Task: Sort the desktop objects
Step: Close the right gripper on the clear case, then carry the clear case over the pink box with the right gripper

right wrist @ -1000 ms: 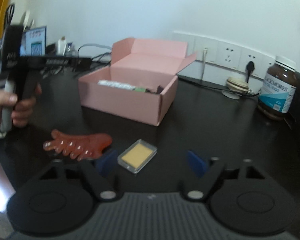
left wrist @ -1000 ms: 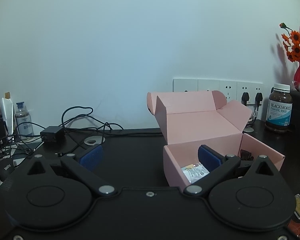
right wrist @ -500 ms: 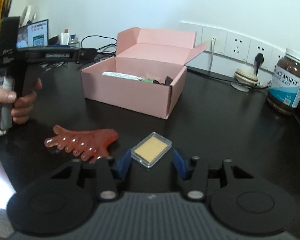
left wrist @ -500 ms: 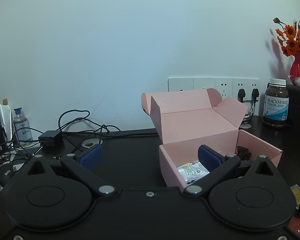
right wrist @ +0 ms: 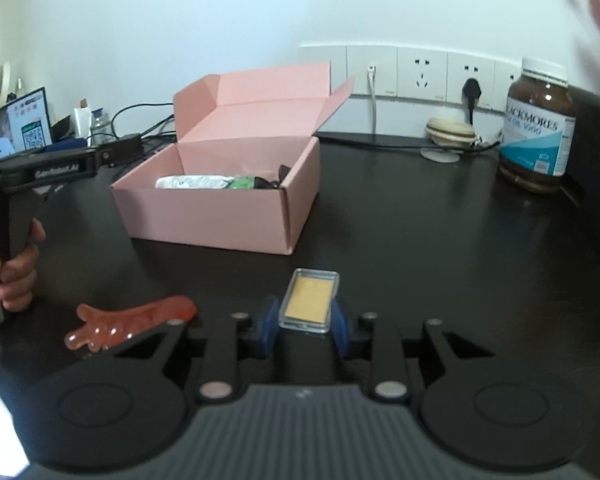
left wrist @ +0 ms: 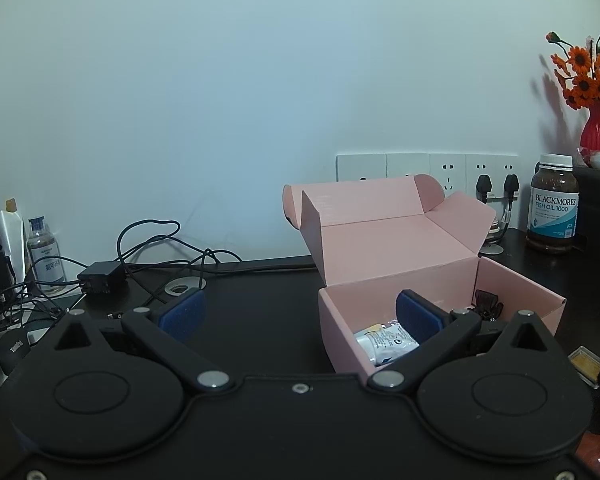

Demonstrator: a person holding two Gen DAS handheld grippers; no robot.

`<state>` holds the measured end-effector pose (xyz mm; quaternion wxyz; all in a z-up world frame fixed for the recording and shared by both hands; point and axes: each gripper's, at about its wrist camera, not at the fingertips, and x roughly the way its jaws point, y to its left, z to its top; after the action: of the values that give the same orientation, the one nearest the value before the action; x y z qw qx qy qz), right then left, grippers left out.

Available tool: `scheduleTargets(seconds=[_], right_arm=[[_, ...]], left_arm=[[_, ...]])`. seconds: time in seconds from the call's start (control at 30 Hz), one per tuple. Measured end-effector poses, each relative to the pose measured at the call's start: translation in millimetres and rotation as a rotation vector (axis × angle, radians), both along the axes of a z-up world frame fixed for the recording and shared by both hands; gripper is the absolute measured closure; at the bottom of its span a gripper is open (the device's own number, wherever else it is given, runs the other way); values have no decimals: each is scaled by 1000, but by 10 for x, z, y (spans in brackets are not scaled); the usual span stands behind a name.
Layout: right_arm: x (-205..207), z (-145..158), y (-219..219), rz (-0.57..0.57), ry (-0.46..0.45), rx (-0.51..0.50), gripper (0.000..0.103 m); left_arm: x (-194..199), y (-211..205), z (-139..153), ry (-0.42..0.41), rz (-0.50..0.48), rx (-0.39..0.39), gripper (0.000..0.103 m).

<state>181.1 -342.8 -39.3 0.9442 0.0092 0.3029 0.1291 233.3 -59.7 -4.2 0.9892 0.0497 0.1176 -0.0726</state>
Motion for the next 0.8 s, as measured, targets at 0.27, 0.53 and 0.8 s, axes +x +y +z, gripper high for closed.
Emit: scheduleTargets(seconds=[0.27,0.53,0.8], right_arm=[[139,0,53,-63,20,9,53],[229,-22,140,-118,16,-33,53],[216,-43,265,-98,-5,-106,65]], left_arm=[[9,1,-1,4,1,-1,0],[-10,-25,0,-9,-6,14,0],[-9,-29,-2,-8,-6,15,0]])
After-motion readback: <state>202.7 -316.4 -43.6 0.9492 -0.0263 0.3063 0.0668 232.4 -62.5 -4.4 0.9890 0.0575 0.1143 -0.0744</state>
